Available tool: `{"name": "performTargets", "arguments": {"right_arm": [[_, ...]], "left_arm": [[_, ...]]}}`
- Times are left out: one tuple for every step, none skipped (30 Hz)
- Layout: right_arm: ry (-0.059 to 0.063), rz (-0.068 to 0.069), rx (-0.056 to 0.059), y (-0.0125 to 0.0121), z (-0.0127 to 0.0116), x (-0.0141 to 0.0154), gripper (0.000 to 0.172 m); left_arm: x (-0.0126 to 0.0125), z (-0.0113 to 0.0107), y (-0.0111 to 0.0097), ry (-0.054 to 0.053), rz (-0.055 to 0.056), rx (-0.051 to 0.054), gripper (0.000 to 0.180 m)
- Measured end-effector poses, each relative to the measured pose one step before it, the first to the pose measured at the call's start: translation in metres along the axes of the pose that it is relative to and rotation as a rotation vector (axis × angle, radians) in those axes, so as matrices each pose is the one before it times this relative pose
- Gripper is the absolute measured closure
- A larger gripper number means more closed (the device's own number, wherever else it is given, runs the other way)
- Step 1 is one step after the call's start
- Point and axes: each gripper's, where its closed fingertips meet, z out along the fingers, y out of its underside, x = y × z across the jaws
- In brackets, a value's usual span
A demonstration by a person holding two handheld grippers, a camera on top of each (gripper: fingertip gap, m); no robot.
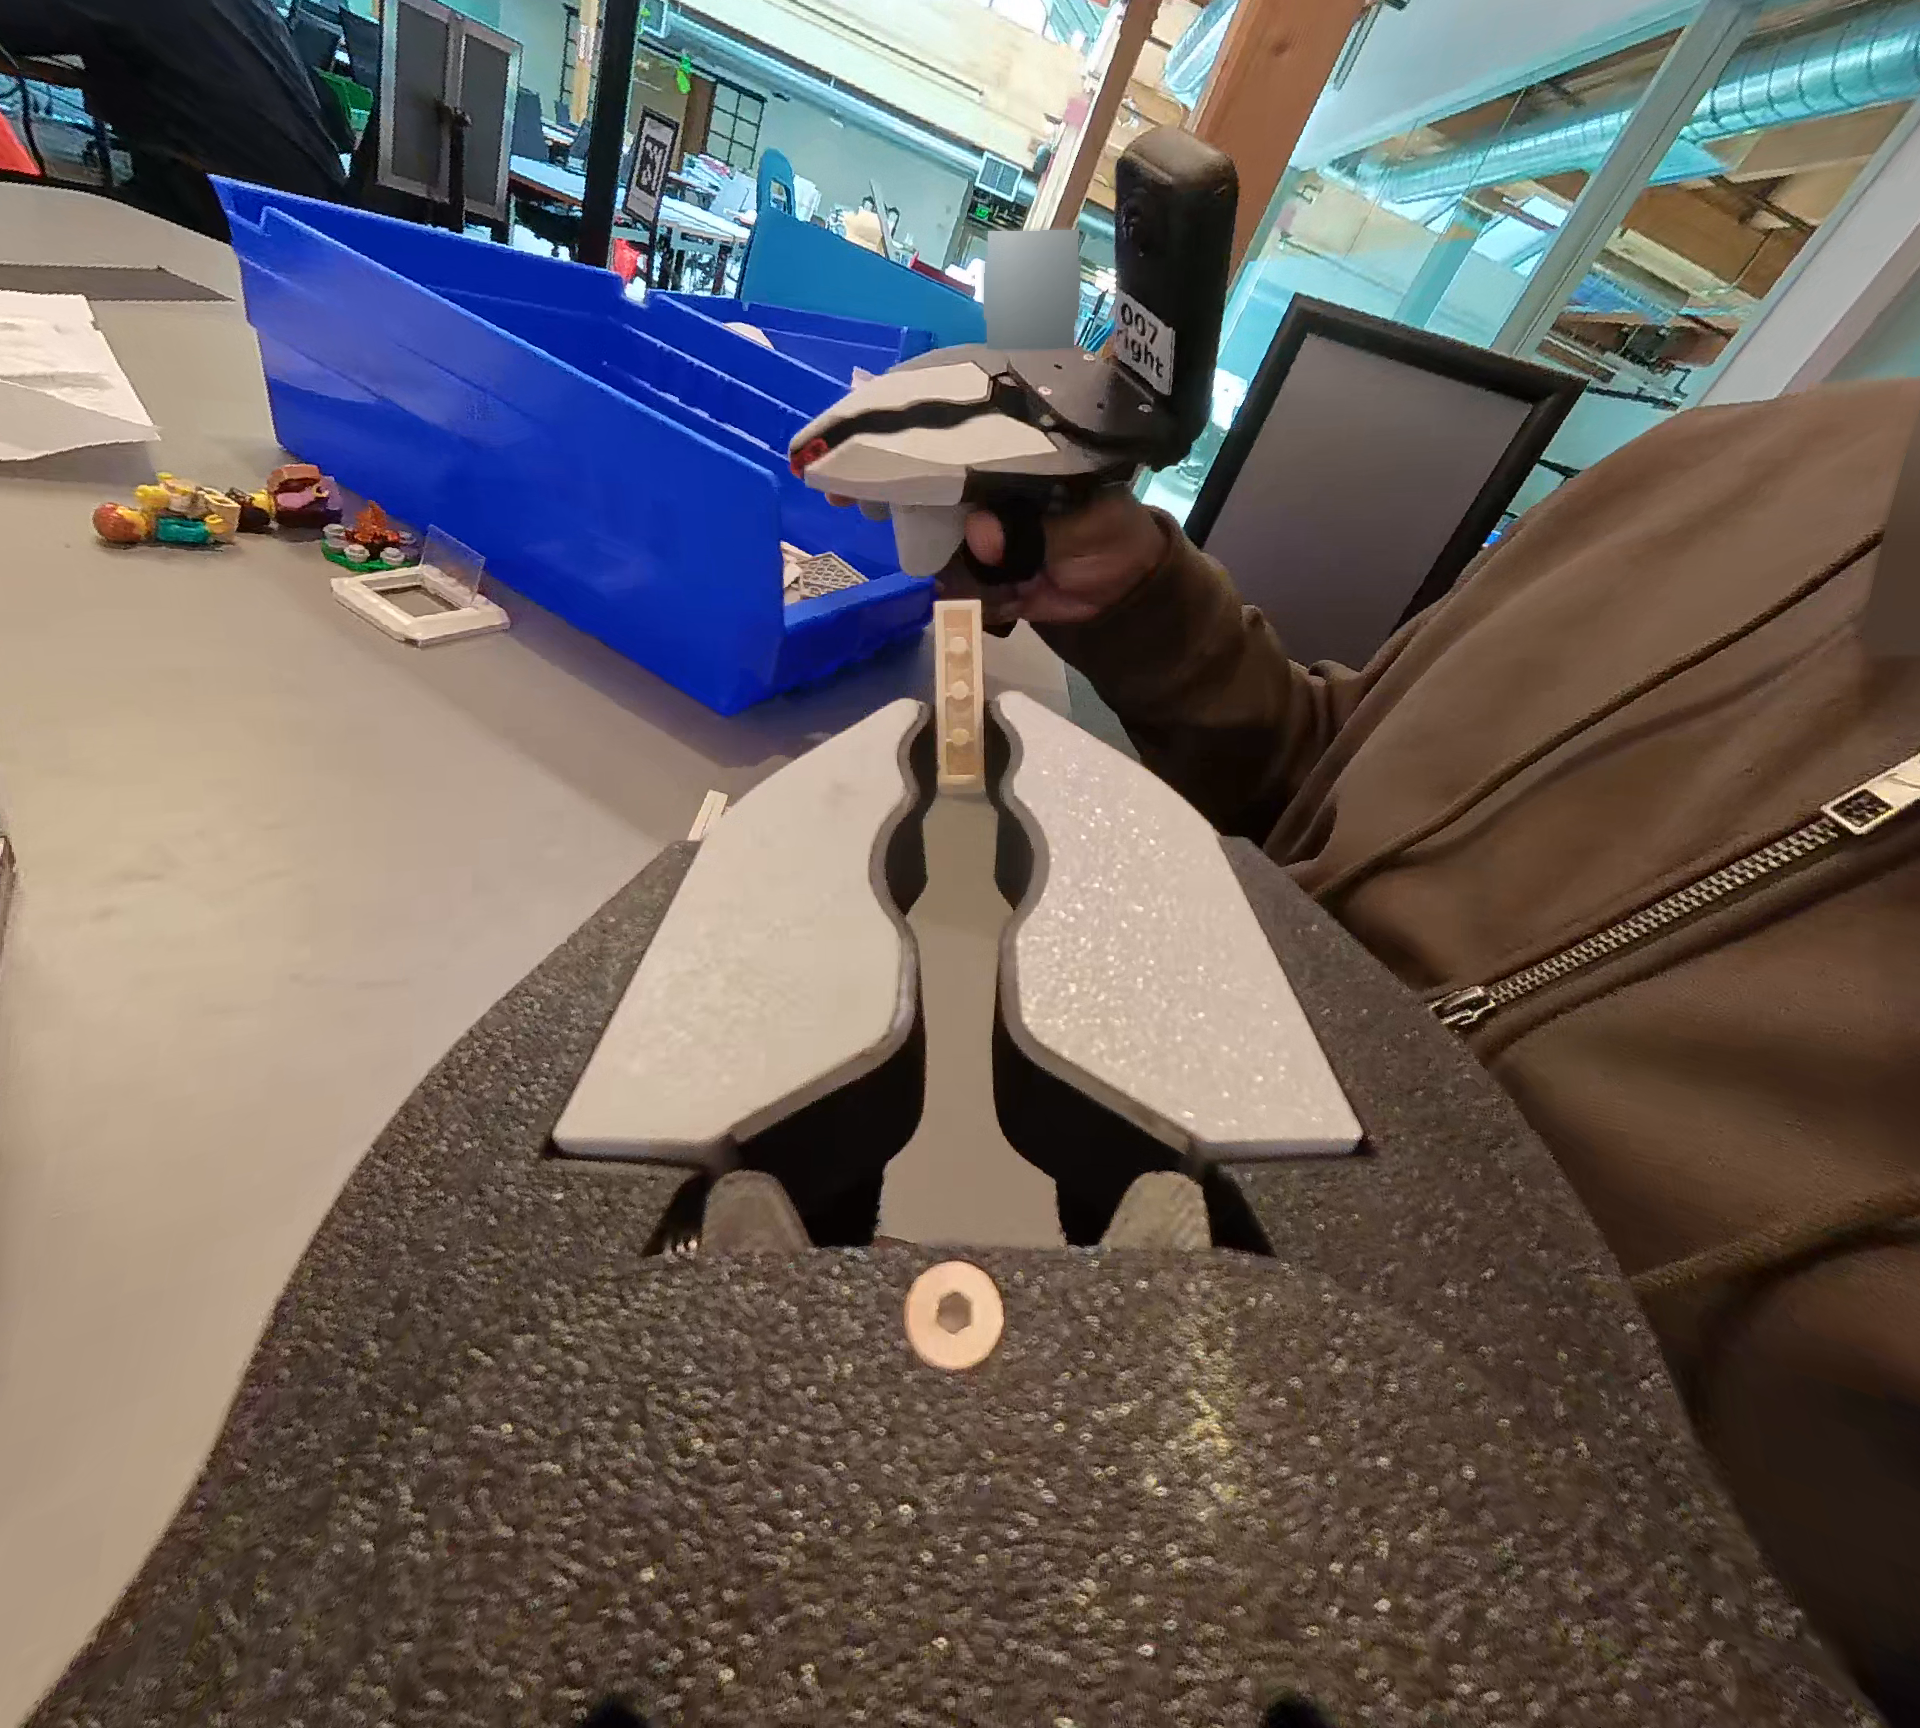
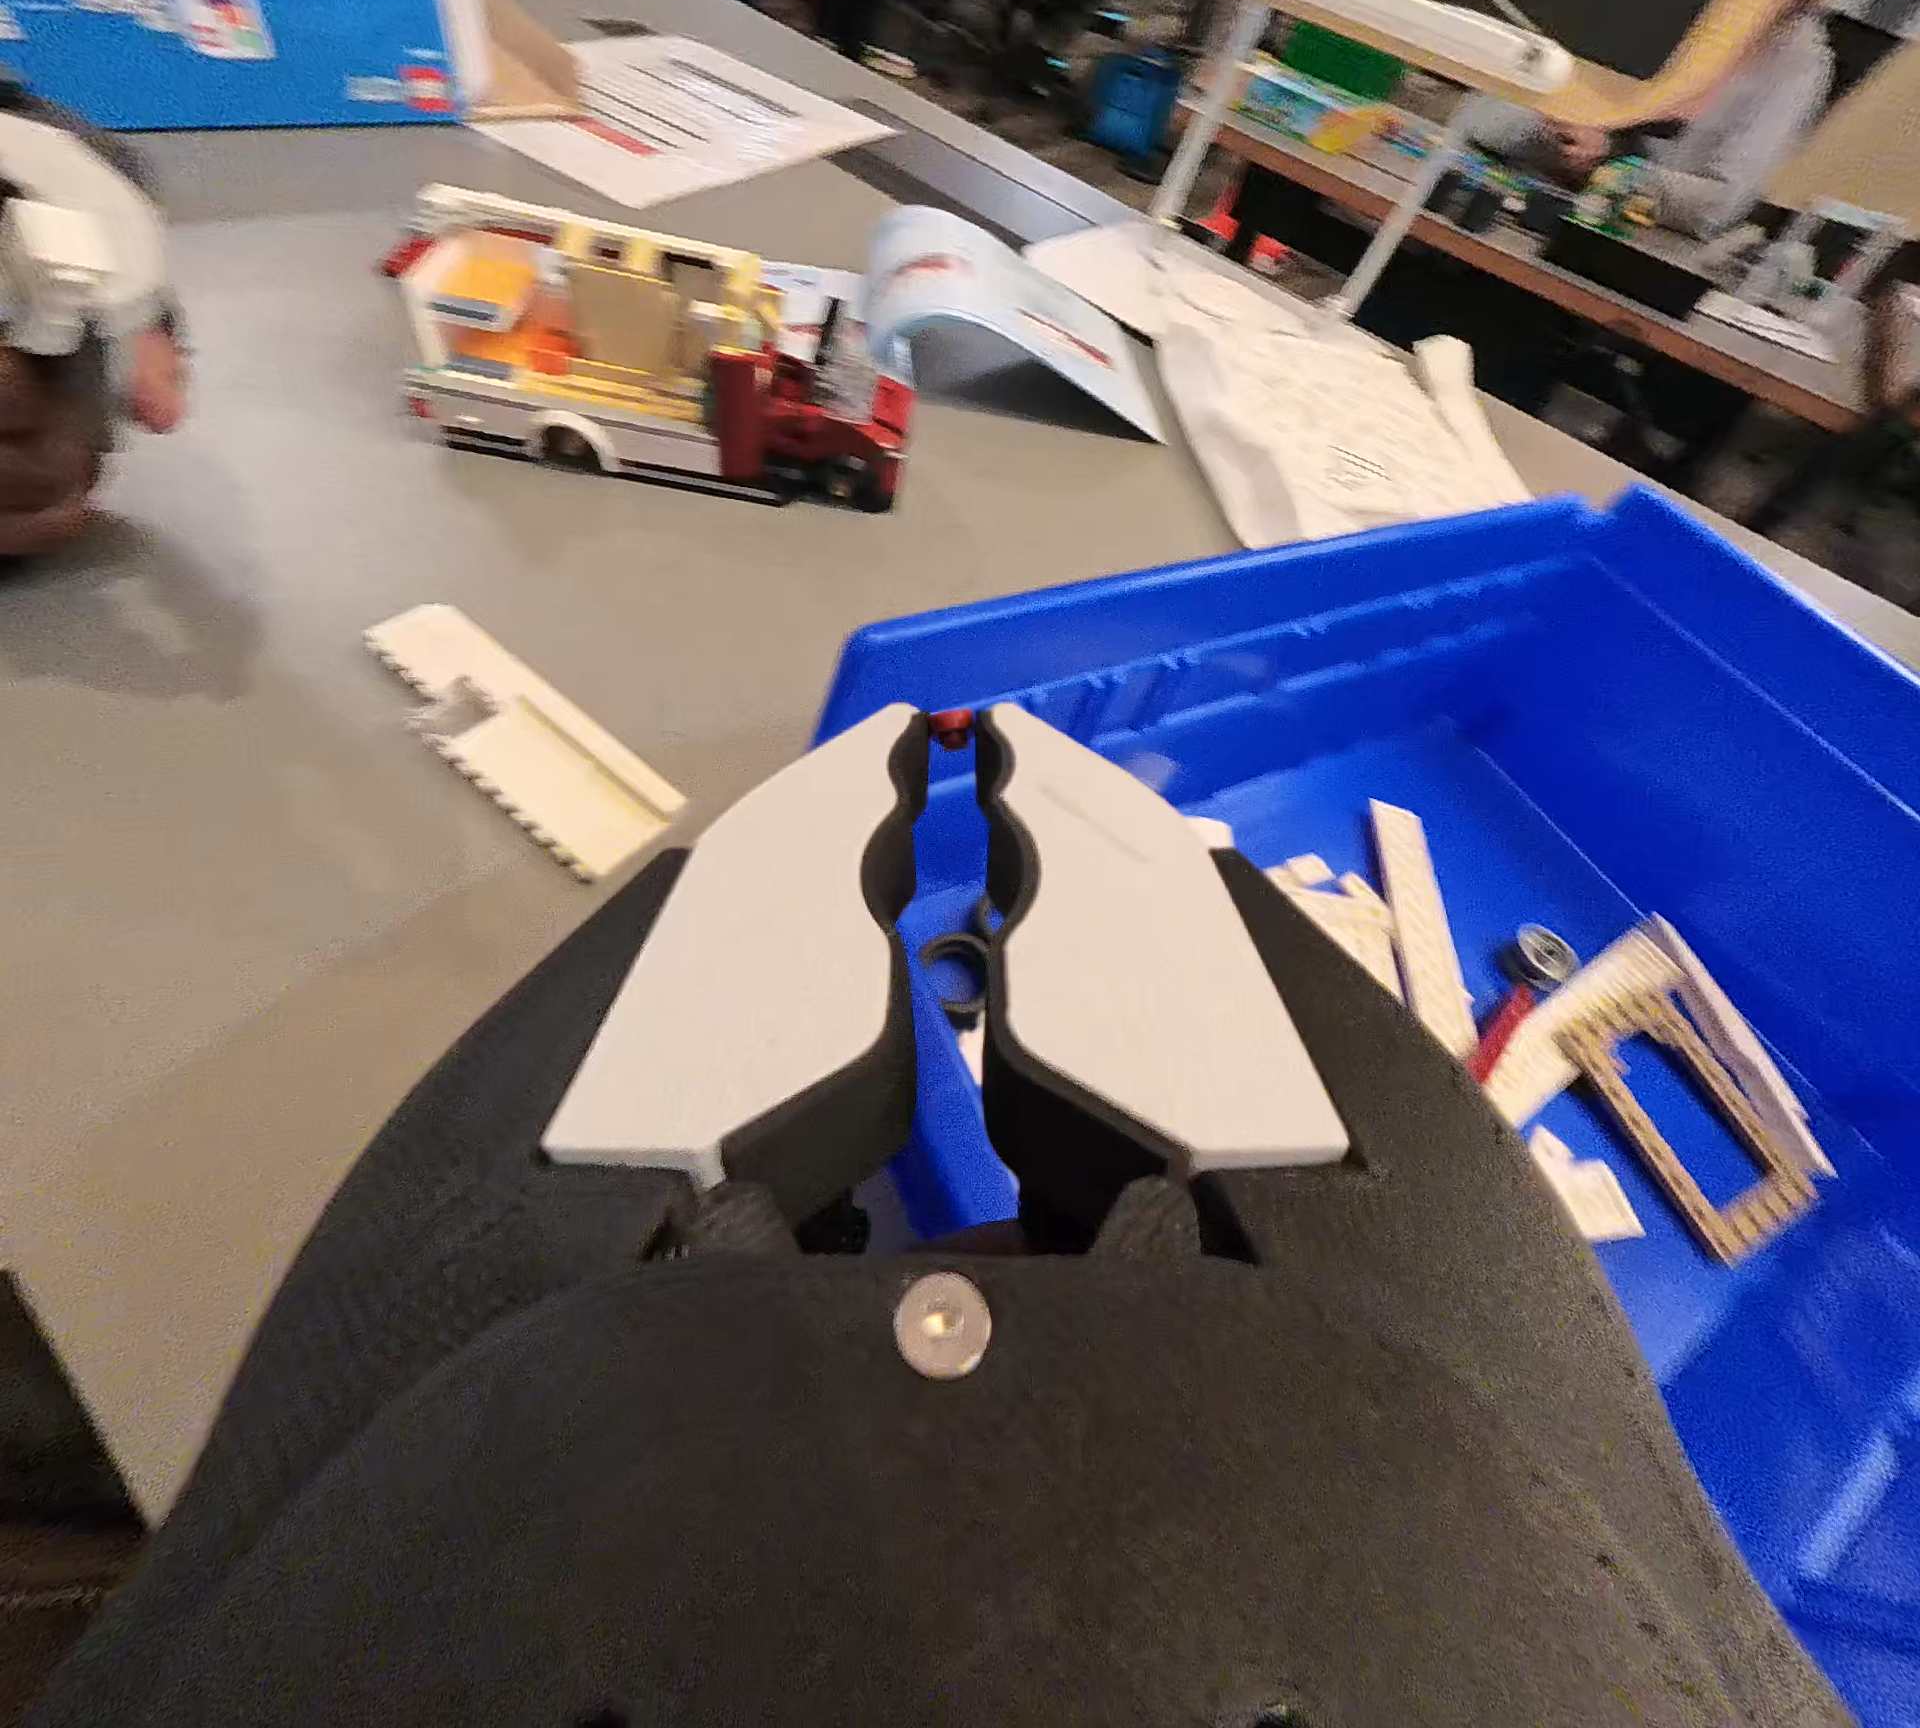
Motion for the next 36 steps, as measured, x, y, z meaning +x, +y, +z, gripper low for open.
{"name": "performTargets", "arguments": {"right_arm": [[0.0428, -0.0023, -0.0145, 0.00247, -0.00163, 0.00574, 0.163], [0.0267, -0.0089, -0.0115, 0.00163, -0.00118, 0.00244, 0.16], [0.0146, -0.0121, -0.0074, 0.00081, -0.00108, 0.00014, 0.157], [0.0083, -0.0162, -0.0036, 0.00019, -0.00124, -0.00128, 0.155], [0.006, -0.0205, -0.002, -0.00009, -0.00143, -0.00167, 0.154], [0.0023, -0.0244, 0.0022, -0.00085, -0.00176, -0.00235, 0.152], [-0.0082, -0.0271, 0.0119, -0.0022, -0.00216, -0.00435, 0.151], [-0.027, -0.0268, 0.0238, -0.00388, -0.00233, -0.00781, 0.15], [-0.0439, -0.0265, 0.0299, -0.0048, -0.0021, -0.01129, 0.15], [-0.0502, -0.0323, 0.0314, -0.00511, -0.00136, -0.01344, 0.149], [-0.0453, -0.0443, 0.032, -0.00526, -0.00048, -0.01406, 0.149], [-0.0391, -0.0488, 0.0241, -0.00425, 0.00102, -0.01345, 0.149], [-0.0406, -0.0396, 0.0137, -0.00313, 0.0025, -0.01282, 0.149], [-0.0412, -0.0212, 0.009, -0.00267, 0.00366, -0.01157, 0.148], [-0.0369, 0.0014, 0.0121, -0.00309, 0.00436, -0.00915, 0.147], [-0.0316, 0.0163, 0.0173, -0.00384, 0.00417, -0.00682, 0.146], [-0.0271, 0.0215, 0.0201, -0.00405, 0.00357, -0.00482, 0.145], [-0.0241, 0.019, 0.0236, -0.00435, 0.00292, -0.00364, 0.145], [-0.0166, 0.0138, 0.0229, -0.00417, 0.0025, -0.00194, 0.145], [-0.009, 0.0067, 0.0174, -0.00326, 0.00214, -0.00059, 0.145], [-0.0018, -0.0018, 0.011, -0.00245, 0.00189, 0.00066, 0.145], [0.0025, -0.0072, 0.007, -0.00189, 0.00166, 0.00145, 0.145], [0.0017, -0.0071, 0.0043, -0.00142, 0.00139, 0.00154, 0.145], [-0.003, -0.0065, 0.0049, -0.00153, 0.00108, 0.00081, 0.146], [-0.0095, -0.0046, 0.0098, -0.00213, 0.00064, -0.00032, 0.148], [-0.0172, 0.0006, 0.0115, -0.00222, 0.00039, -0.00155, 0.151], [-0.0222, 0.0064, 0.0098, -0.00189, 0.00029, -0.00228, 0.152], [-0.0215, 0.0078, 0.0061, -0.00121, 0.00011, -0.00229, 0.153], [-0.0134, 0.0055, 0.0034, -0.00059, -0.00001, -0.00118, 0.153], [-0.0115, 0.0048, 0.0026, -0.00019, -0.00015, -0.00103, 0.153], [-0.0161, 0.0044, 0.004, -0.00027, -0.00018, -0.00167, 0.153], [-0.0182, 0.0023, 0.0048, -0.00059, -0.0004, -0.00231, 0.153], [-0.017, -0.0001, 0.0021, -0.00026, -0.00032, -0.00216, 0.153], [-0.021, 0.0007, 0.0026, -0.00052, -0.0004, -0.00277, 0.151], [-0.0249, 0.0082, 0.0035, -0.00091, -0.00029, -0.00323, 0.15], [-0.0176, 0.0164, 0.0002, -0.00044, -0.00002, -0.0019, 0.149]], "left_arm": [[-0.00035, 0.00132, 0.0012, -0.0045, 0.0019, -0.0052, 0.172], [-0.00013, 0.00118, 0.00097, -0.0023, 0.0007, -0.004, 0.172], [0.00032, 0.00121, 0.00078, -0.0005, 0.0009, -0.0027, 0.172], [0.00047, 0.00128, 0.00039, 0.0, 0.0013, -0.0019, 0.172], [0.00063, 0.0014, 0.00036, -0.0001, 0.0027, -0.0009, 0.172], [0.00062, 0.00157, 0.00049, -0.0017, 0.0039, -0.0019, 0.172], [0.00097, 0.00199, 0.00091, -0.001, 0.0066, -0.0055, 0.172], [0.00228, 0.00257, 0.00135, 0.005, 0.0106, -0.0091, 0.172], [0.00307, 0.00326, 0.00167, 0.0088, 0.0123, -0.0107, 0.172], [0.00333, 0.00386, 0.00208, 0.0103, 0.0099, -0.0139, 0.172], [0.00306, 0.00422, 0.00226, 0.011, 0.0055, -0.016, 0.172], [0.0022, 0.00425, 0.00212, 0.0073, -0.0025, -0.0139, 0.172], [0.00042, 0.00401, 0.00155, 0.001, -0.0139, -0.0085, 0.172], [-0.00039, 0.00342, 0.00022, 0.0011, -0.023, 0.0028, 0.172], [-0.00069, 0.00268, -0.00015, 0.0032, -0.0352, 0.0089, 0.172], [-0.00141, 0.00204, 0.00003, 0.0029, -0.0447, 0.0092, 0.172], [-0.00081, 0.00157, -0.00031, 0.0063, -0.0421, 0.0117, 0.172], [-0.00026, 0.00097, -0.00093, 0.0087, -0.0371, 0.0151, 0.172], [0.00036, 0.00069, -0.00052, 0.0107, -0.03, 0.0095, 0.172], [0.00107, 0.00066, 0.00017, 0.0125, -0.0221, 0.0023, 0.172], [0.00091, 0.0008, 0.00044, 0.011, -0.0205, -0.0002, 0.172], [0.00088, 0.0007, 0.00055, 0.0117, -0.0185, -0.0003, 0.172], [0.00159, 0.00061, 0.00036, 0.0161, -0.0149, -0.0006, 0.172], [0.00202, 0.00053, 0.00092, 0.0185, -0.0094, -0.0049, 0.172], [0.00152, 0.00032, 0.00073, 0.0126, -0.0033, -0.0044, 0.172], [0.00089, 0.00019, 0.00072, 0.0062, 0.0009, -0.0053, 0.172], [0.00121, 0.00024, 0.00096, 0.0078, 0.0024, -0.0059, 0.172], [0.00126, 0.00018, 0.00079, 0.0079, 0.0012, -0.005, 0.172], [0.00095, -0.00027, 0.00022, 0.0071, -0.0011, -0.002, 0.172], [0.00084, -0.00007, 0.00068, 0.0079, -0.0021, -0.0041, 0.172], [0.00099, 0.0002, 0.00079, 0.0078, -0.0003, -0.0059, 0.172], [0.00093, 0.00041, 0.00091, 0.0058, 0.0023, -0.0065, 0.172], [0.00086, 0.00059, 0.00095, 0.004, 0.0041, -0.007, 0.172], [-0.00011, 0.00058, 0.00104, -0.0035, 0.0034, -0.0071, 0.172], [-0.0007, 0.00052, 0.00056, -0.0073, 0.0051, -0.0035, 0.172], [0.00019, 0.00039, 0.00051, -0.0047, 0.0156, -0.0039, 0.172]]}}
